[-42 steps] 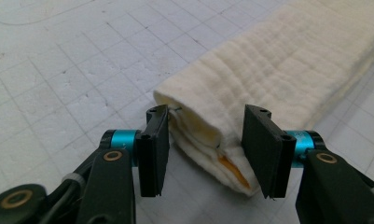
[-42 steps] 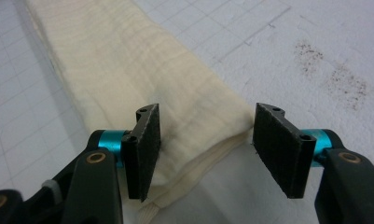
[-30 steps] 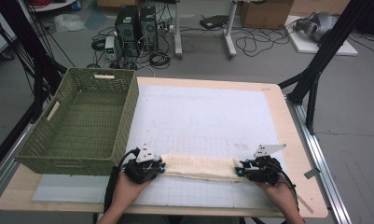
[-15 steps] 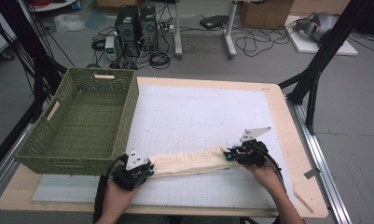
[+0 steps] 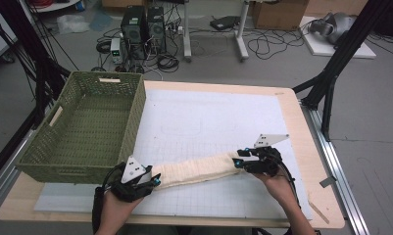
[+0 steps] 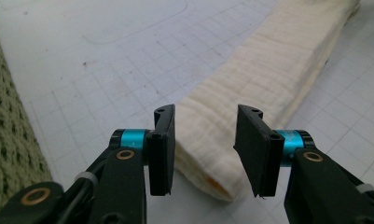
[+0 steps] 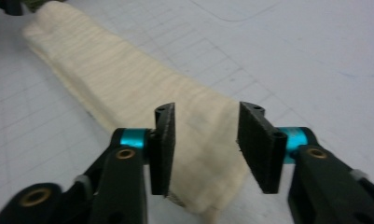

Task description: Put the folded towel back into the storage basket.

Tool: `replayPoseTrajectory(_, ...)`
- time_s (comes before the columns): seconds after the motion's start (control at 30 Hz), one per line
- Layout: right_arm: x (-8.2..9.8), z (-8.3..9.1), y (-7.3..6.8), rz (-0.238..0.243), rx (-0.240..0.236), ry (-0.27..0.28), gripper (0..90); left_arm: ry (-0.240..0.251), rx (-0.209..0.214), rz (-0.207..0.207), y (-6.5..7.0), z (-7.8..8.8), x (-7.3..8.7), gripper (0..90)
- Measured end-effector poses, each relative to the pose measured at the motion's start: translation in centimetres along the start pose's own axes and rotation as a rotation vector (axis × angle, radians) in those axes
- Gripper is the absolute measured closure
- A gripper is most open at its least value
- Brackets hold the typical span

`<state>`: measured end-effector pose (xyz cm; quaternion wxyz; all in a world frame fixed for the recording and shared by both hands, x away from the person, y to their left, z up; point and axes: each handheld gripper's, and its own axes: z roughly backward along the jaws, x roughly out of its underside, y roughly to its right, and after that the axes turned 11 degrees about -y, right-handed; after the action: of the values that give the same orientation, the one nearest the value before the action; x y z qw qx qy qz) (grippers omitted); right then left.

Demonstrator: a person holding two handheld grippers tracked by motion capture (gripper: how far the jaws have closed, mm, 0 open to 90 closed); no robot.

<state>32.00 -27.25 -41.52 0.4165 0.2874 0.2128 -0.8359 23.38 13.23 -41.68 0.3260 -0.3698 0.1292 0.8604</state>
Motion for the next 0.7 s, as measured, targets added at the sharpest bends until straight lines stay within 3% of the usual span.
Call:
replayPoseTrajectory(0.13, 0.2, -1.3, -0.6, 0.044, -0.042, -0.052, 69.9, 0.015, 0.046, -0.034, 0.0, -0.6, -0.8, 59.0)
replayPoseTrajectory(0.3, 1.2, -2.2, -0.9, 0.051, -0.038, -0.128, 66.8, 0.023, 0.1, -0.078, 0.2, -1.9, -2.3, 58.2)
replayPoseTrajectory(0.5, 1.6, -1.6, -1.3, 0.075, -0.01, -0.089, 57.3, -0.004, 0.16, -0.151, 0.7, -4.0, -3.8, 55.9)
replayPoseTrajectory(0.57, 1.7, -1.2, -1.3, 0.069, -0.001, -0.079, 54.9, -0.015, 0.198, -0.167, 0.8, -4.7, -4.2, 55.2)
replayPoseTrajectory(0.7, 2.2, 0.1, -0.8, 0.042, 0.016, -0.055, 52.8, -0.027, 0.218, -0.196, 1.1, -6.0, -5.0, 53.3)
